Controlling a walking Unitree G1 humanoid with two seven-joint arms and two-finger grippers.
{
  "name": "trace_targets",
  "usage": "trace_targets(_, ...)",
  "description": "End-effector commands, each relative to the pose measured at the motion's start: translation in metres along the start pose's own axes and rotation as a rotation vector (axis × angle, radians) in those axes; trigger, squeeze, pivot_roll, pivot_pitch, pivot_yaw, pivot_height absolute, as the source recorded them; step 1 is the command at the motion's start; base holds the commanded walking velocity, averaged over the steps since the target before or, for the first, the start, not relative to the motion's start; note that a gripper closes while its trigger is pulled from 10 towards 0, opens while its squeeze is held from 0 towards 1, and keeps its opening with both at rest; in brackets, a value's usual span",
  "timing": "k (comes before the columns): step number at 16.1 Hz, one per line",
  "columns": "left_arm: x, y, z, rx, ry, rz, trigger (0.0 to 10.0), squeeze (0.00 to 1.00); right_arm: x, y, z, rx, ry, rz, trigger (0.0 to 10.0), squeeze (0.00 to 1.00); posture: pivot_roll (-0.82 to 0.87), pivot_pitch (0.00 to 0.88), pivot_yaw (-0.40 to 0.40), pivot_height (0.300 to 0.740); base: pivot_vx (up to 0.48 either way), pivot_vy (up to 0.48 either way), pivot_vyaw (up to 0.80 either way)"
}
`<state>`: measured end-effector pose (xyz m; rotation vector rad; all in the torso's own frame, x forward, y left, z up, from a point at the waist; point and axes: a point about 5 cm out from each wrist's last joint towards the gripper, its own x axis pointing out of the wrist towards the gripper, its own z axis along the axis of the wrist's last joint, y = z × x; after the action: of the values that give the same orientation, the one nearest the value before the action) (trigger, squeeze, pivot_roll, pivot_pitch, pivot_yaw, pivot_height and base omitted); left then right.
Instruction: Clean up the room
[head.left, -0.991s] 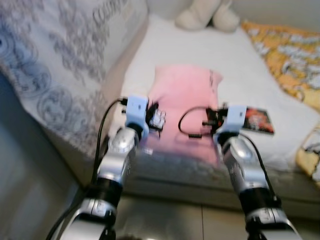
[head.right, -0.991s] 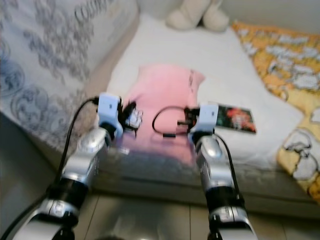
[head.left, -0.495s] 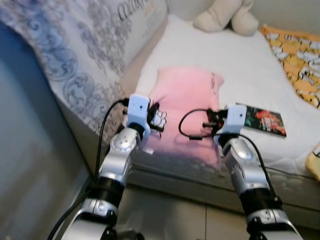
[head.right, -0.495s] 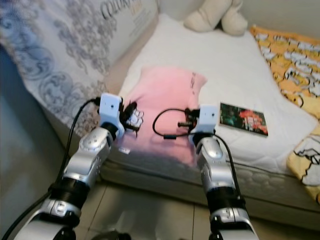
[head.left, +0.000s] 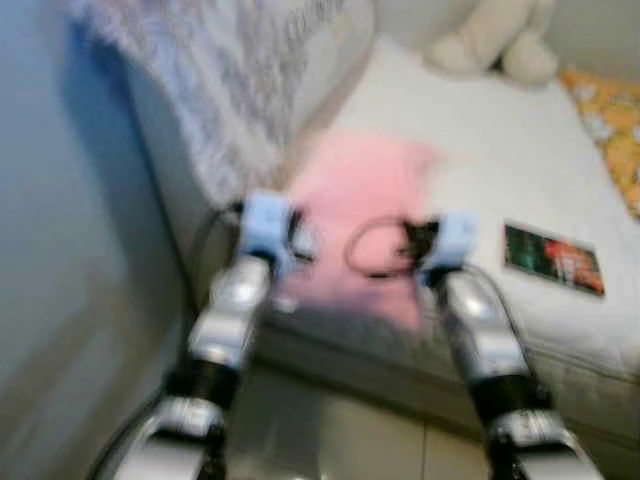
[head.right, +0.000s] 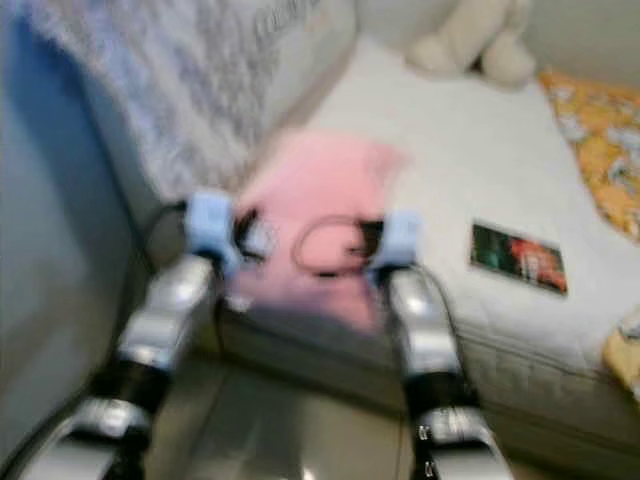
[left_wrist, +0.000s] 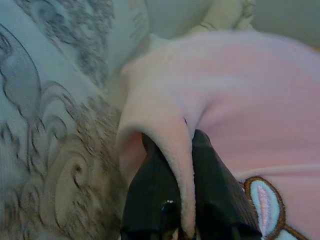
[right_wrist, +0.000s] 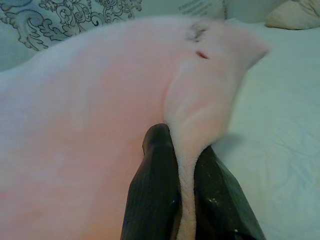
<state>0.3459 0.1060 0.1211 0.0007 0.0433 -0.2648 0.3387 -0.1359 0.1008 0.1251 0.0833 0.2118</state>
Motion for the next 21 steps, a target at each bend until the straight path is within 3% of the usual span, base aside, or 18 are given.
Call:
trace_targets(1,0.003,0.004,0.013,0.004,-0.045,0.056,10.0,0.0,-0.007,-0.03,0.006,-0.024,-0.02,-0.104,10.0,0.11,-0.02,0.0,-0.058,0.74,0.461,0.0,0.0)
trace_targets(17,0.012,0.006,0.023,0.013,-0.06,0.059,10.0,0.0,-0.004,-0.028,0.006,-0.027,-0.022,-0.098,10.0,0.12,-0.02,0.0,-0.05,0.74,0.461,0.0,0.0)
trace_targets(21,0.02,-0.006,0.028,0.023,-0.067,0.009,10.0,0.0,-0.003,-0.035,0.023,-0.101,-0.101,-0.127,10.0,0.11,-0.03,0.0,-0.045,0.74,0.461,0.0,0.0)
